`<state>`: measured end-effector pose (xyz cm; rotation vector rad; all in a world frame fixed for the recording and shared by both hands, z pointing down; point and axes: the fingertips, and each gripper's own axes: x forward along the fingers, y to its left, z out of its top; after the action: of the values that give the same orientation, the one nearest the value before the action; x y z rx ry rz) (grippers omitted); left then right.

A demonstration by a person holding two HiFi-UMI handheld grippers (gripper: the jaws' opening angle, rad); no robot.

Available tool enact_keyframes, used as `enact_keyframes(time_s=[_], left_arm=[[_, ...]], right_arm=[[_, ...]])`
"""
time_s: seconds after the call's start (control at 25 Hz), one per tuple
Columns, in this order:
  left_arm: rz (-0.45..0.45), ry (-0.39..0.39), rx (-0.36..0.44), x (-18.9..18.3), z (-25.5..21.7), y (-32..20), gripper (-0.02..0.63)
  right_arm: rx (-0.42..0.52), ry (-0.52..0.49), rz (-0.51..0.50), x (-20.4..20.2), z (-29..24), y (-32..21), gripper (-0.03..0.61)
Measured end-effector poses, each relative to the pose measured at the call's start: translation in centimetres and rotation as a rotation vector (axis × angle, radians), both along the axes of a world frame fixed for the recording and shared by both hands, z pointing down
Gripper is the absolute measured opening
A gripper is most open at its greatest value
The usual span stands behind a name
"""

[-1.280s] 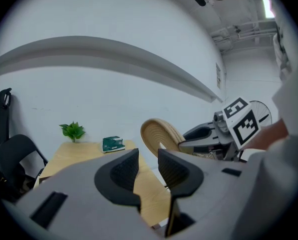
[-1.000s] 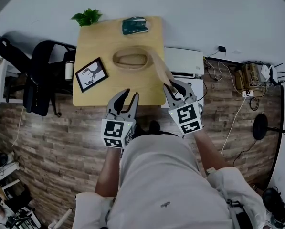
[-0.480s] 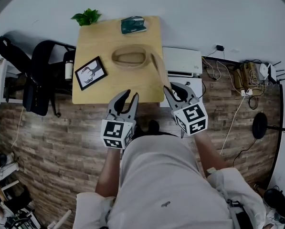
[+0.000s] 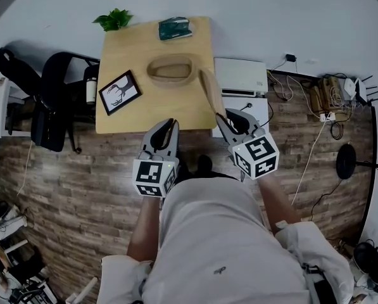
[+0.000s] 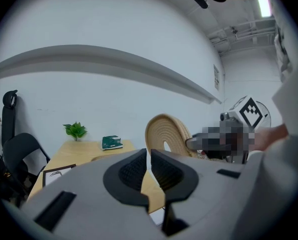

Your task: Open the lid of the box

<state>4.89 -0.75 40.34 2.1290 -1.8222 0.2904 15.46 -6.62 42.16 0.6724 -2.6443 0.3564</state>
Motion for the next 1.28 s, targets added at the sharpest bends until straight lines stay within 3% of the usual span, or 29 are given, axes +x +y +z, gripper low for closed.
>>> enact_keyframes(time_s=[1.28], left_arm=[[0.013,-0.001,-0.023,1.1,0.3,2.1,0.018]], right_arm=[[-0.040,0.001,-0.024,0.8,0.9,2.5,0.067]])
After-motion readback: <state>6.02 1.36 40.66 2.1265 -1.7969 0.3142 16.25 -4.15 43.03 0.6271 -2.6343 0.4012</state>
